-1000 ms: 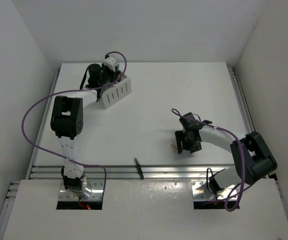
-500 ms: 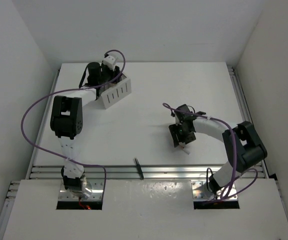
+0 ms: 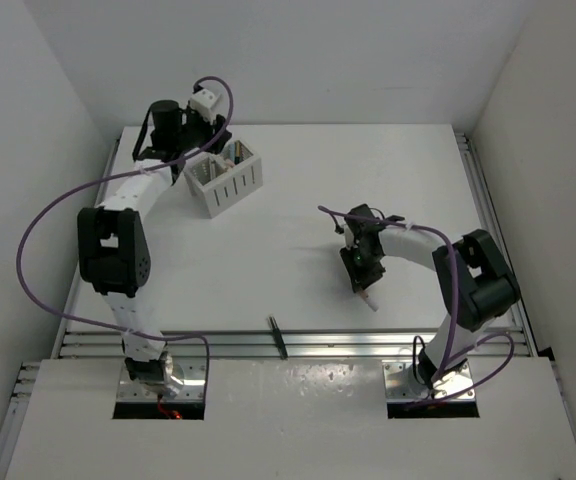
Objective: Organize the makeup
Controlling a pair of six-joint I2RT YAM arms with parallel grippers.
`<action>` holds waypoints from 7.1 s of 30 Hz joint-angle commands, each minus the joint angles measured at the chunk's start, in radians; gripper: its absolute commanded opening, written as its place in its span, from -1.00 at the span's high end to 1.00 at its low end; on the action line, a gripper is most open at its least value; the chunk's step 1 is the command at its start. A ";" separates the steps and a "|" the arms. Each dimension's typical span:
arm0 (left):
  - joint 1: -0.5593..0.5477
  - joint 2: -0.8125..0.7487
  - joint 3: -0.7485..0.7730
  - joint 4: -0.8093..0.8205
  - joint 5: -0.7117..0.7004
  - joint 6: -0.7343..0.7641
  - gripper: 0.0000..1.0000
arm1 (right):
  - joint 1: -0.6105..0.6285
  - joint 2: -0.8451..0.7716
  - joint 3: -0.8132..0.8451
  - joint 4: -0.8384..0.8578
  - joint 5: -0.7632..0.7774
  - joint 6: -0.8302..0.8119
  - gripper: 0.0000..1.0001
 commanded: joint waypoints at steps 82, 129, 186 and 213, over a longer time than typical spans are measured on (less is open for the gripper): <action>0.267 -0.641 -0.670 -0.416 -0.339 -0.113 -0.07 | 0.830 -0.210 0.221 -0.136 0.466 0.233 -0.93; 0.227 -0.729 -0.774 -0.355 -0.426 -0.046 -0.07 | 0.499 -0.080 0.347 0.931 0.199 -0.065 1.00; 0.310 -0.569 -0.714 -0.402 -0.399 0.006 -0.07 | 0.229 0.228 0.647 1.633 0.067 -0.141 -1.00; 0.256 -0.609 -0.734 -0.402 -0.316 -0.130 -0.07 | 0.109 -1.064 -0.413 -0.415 0.435 0.514 -1.00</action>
